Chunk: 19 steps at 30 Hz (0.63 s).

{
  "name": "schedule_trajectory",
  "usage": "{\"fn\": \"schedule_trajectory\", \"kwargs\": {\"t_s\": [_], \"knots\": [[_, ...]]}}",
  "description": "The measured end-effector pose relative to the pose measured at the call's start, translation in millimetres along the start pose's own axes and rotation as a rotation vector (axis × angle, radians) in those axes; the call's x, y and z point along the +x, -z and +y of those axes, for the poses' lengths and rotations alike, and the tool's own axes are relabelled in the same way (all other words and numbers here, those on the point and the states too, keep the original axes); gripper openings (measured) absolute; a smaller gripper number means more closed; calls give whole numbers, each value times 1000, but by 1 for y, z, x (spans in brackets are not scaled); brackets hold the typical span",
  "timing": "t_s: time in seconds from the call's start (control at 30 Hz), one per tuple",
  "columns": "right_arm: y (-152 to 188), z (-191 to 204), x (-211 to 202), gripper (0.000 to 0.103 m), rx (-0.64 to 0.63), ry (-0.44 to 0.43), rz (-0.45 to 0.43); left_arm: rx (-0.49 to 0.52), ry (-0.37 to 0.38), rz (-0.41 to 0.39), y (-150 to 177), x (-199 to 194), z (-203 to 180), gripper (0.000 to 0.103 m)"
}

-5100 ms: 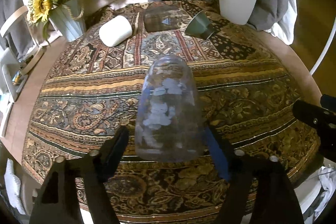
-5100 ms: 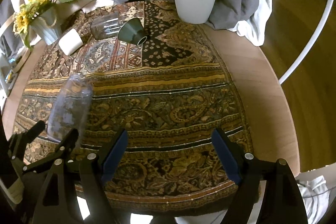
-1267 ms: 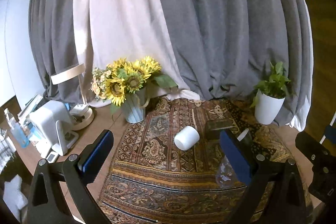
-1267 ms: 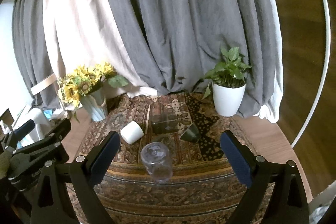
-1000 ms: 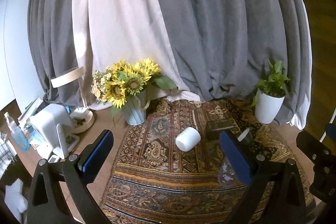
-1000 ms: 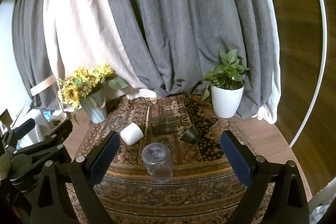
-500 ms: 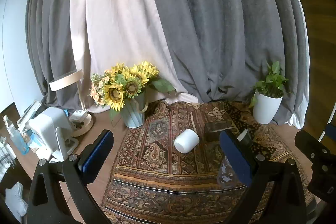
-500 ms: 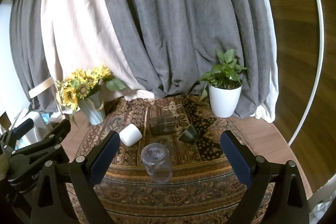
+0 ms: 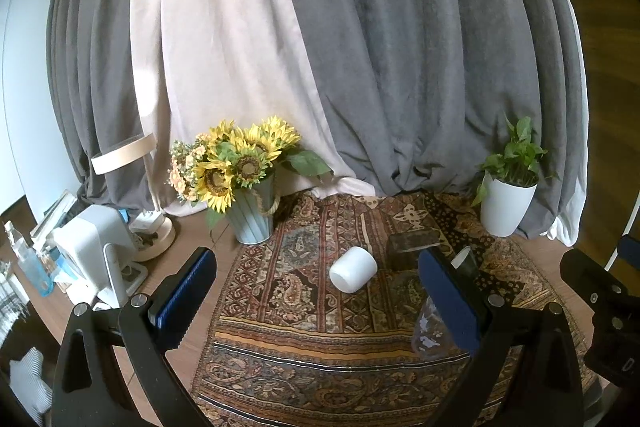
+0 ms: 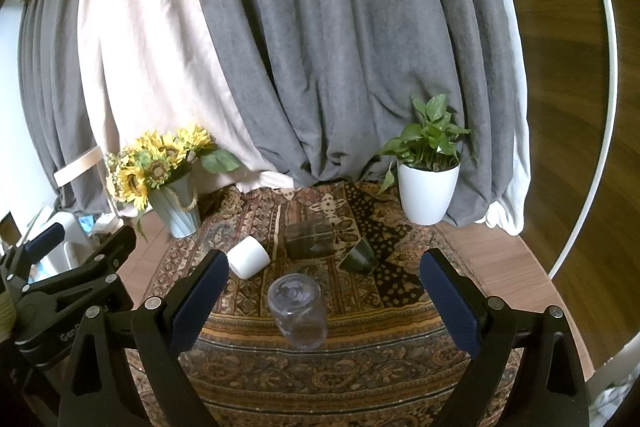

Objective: Flip cup upside down

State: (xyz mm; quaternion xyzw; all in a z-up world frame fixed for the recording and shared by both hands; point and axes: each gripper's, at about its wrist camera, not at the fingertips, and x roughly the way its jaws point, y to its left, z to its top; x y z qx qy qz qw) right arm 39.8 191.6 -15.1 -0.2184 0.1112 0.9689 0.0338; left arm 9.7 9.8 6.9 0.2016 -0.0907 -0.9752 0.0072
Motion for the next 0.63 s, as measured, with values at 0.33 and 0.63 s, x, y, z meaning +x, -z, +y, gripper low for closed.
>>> {"fn": "schedule_trajectory", "kwargs": {"t_s": [0.33,0.63], "knots": [[-2,0,2,97,-3,-7,0,-2,-6,-1,-2,2,-1,103],[-1,1,4,97,-3,-8,3,-1,-4,0,-2,3,0,103]]}}
